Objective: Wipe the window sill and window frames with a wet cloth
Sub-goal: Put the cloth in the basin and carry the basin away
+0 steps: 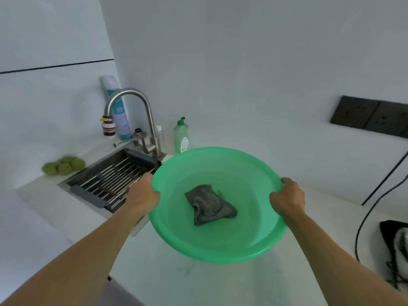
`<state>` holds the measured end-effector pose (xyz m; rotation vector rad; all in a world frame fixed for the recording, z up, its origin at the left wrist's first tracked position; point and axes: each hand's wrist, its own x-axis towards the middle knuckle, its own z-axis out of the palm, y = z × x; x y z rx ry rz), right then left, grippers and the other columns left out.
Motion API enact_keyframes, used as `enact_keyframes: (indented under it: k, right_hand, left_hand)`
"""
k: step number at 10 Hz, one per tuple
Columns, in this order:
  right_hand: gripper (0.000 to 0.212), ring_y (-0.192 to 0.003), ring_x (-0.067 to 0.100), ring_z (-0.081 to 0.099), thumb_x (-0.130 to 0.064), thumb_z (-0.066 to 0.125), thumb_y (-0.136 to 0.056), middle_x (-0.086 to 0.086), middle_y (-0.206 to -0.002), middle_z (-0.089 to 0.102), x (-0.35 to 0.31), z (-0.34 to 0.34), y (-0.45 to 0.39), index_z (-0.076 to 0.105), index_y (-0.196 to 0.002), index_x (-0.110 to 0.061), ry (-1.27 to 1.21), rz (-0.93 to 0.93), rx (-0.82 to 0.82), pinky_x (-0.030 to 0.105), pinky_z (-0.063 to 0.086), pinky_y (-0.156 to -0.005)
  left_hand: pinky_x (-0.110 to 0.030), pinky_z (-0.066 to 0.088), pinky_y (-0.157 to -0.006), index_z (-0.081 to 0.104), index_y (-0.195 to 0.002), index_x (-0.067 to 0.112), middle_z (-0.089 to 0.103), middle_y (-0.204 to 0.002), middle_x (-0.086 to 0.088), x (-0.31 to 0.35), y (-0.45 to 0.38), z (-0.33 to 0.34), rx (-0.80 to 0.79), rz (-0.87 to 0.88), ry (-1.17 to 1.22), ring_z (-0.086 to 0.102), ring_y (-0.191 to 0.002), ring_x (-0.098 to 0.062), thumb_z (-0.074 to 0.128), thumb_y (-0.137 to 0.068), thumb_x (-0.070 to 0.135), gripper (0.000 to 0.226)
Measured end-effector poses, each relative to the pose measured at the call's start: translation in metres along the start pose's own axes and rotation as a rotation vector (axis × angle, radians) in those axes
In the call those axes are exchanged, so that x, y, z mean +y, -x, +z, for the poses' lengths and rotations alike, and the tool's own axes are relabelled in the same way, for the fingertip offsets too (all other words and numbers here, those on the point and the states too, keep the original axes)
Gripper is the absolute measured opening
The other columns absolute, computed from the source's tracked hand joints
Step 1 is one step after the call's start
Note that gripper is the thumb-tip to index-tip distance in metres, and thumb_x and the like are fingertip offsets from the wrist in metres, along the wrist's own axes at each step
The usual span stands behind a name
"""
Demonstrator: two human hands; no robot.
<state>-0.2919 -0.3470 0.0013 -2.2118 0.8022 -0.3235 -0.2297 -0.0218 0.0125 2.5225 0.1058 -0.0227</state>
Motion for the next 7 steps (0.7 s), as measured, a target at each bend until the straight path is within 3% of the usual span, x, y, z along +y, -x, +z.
enact_keyframes:
  k: [2, 3, 5, 6, 7]
  right_hand:
    - [0.061, -0.091, 0.035, 0.06, 0.005, 0.051, -0.072, 0.012, -0.102, 0.062, 0.006, 0.04, -0.033, 0.054, -0.131, -0.011, -0.02, 0.166, 0.111, 0.045, 0.056, -0.082]
    - [0.065, -0.097, 0.037, 0.06, 0.006, 0.051, -0.073, 0.014, -0.108, 0.062, 0.009, 0.052, -0.046, 0.052, -0.135, -0.012, -0.009, 0.226, 0.157, 0.048, 0.055, -0.086]
    - [0.066, -0.09, 0.036, 0.063, 0.007, 0.05, -0.073, 0.006, -0.097, 0.054, 0.019, 0.07, -0.067, 0.05, -0.137, -0.013, -0.009, 0.304, 0.201, 0.05, 0.057, -0.079]
    - [0.066, -0.094, 0.036, 0.062, 0.004, 0.052, -0.077, 0.009, -0.103, 0.057, 0.023, 0.071, -0.071, 0.047, -0.14, -0.014, -0.004, 0.317, 0.165, 0.049, 0.056, -0.081]
    - [0.061, -0.101, 0.037, 0.06, -0.013, 0.059, -0.077, 0.016, -0.116, 0.061, 0.02, 0.061, -0.077, 0.05, -0.137, -0.012, 0.088, 0.287, 0.04, 0.047, 0.053, -0.089]
  left_hand:
    - [-0.038, 0.048, -0.078, 0.046, -0.121, 0.014, 0.061, -0.108, -0.009, 0.009, -0.094, 0.04, -0.134, 0.072, 0.0, 0.057, -0.093, -0.026, 0.058, -0.09, 0.008, 0.034]
    - [-0.035, 0.043, -0.076, 0.047, -0.125, 0.012, 0.061, -0.112, -0.011, 0.014, -0.124, 0.061, -0.169, 0.082, -0.018, 0.054, -0.09, -0.025, 0.059, -0.09, 0.008, 0.037]
    - [-0.034, 0.044, -0.081, 0.048, -0.126, 0.013, 0.062, -0.11, -0.009, 0.021, -0.163, 0.091, -0.219, 0.125, 0.002, 0.052, -0.088, -0.022, 0.06, -0.089, 0.006, 0.039]
    - [-0.035, 0.047, -0.082, 0.046, -0.128, 0.014, 0.063, -0.112, -0.009, 0.021, -0.18, 0.096, -0.24, 0.152, 0.017, 0.056, -0.09, -0.024, 0.061, -0.089, 0.008, 0.042]
    - [-0.042, 0.046, -0.091, 0.045, -0.13, 0.011, 0.057, -0.122, -0.015, 0.021, -0.181, 0.097, -0.197, 0.238, -0.126, 0.054, -0.106, -0.031, 0.062, -0.091, 0.018, 0.043]
